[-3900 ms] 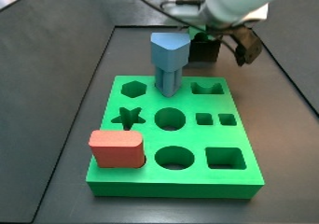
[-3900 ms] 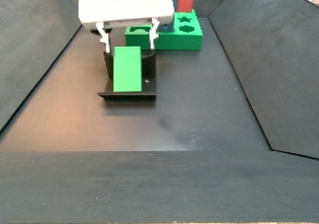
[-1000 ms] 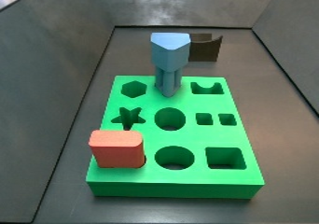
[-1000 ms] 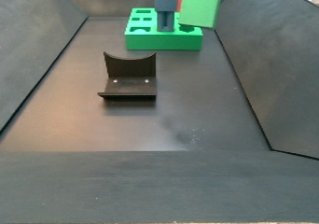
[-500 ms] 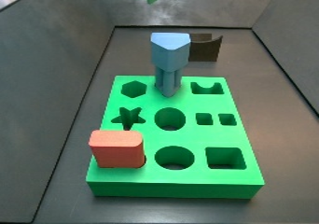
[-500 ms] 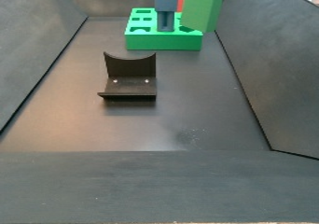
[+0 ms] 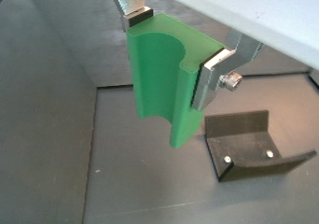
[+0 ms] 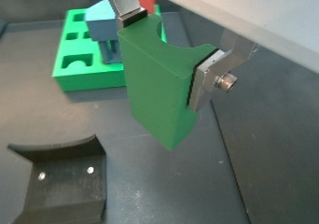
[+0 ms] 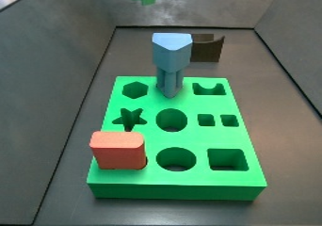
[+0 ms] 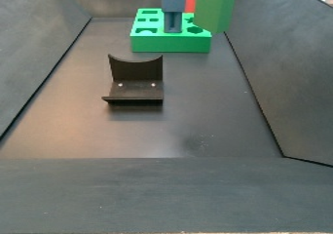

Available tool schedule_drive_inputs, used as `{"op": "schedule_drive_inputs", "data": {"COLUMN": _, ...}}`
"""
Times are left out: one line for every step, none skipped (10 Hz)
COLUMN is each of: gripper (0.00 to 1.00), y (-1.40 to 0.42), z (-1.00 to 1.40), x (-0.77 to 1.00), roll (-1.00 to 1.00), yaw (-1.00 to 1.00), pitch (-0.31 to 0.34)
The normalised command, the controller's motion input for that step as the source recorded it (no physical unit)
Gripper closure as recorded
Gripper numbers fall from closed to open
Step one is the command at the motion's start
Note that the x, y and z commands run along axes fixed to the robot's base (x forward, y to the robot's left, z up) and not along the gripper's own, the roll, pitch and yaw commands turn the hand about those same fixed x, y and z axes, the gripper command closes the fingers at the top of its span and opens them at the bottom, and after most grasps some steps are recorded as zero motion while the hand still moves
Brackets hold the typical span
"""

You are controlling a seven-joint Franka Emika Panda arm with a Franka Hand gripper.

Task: Pick up the arch object. Move up. Place the arch object on the fixture. Regrasp the arch object. Rotate the arch object. Move to above the board. Insert the arch object.
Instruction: Rotate the arch object.

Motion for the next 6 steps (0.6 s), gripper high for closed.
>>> {"op": "schedule_drive_inputs", "data": {"gripper": 1.00, "y": 0.01, "z": -0.01, "x": -0.02, "roll": -0.02, "yaw": -1.00, "pitch": 0.017}}
{"op": "schedule_drive_inputs", "data": {"gripper": 1.00, "y": 0.01, "z": 0.00, "x": -0.02, "roll": -0.02, "yaw": -1.00, "pitch": 0.017}}
{"op": "schedule_drive_inputs", "data": {"gripper": 1.00, "y": 0.01, "z": 0.00, "x": -0.01, "roll": -0.02, "yaw": -1.00, "pitch": 0.017}}
{"op": "schedule_drive_inputs", "data": {"gripper": 1.00, "y": 0.01, "z": 0.00, "x": -0.01, "roll": -0.03, "yaw": -1.00, "pitch": 0.018}}
{"op": "schedule_drive_inputs", "data": {"gripper": 1.00, "y": 0.01, "z": 0.00, "x": -0.01, "roll": -0.03, "yaw": -1.00, "pitch": 0.019}}
{"op": "schedule_drive_inputs", "data": {"gripper": 1.00, "y": 0.01, "z": 0.00, "x": 0.00, "roll": -0.03, "yaw": -1.00, "pitch": 0.021}}
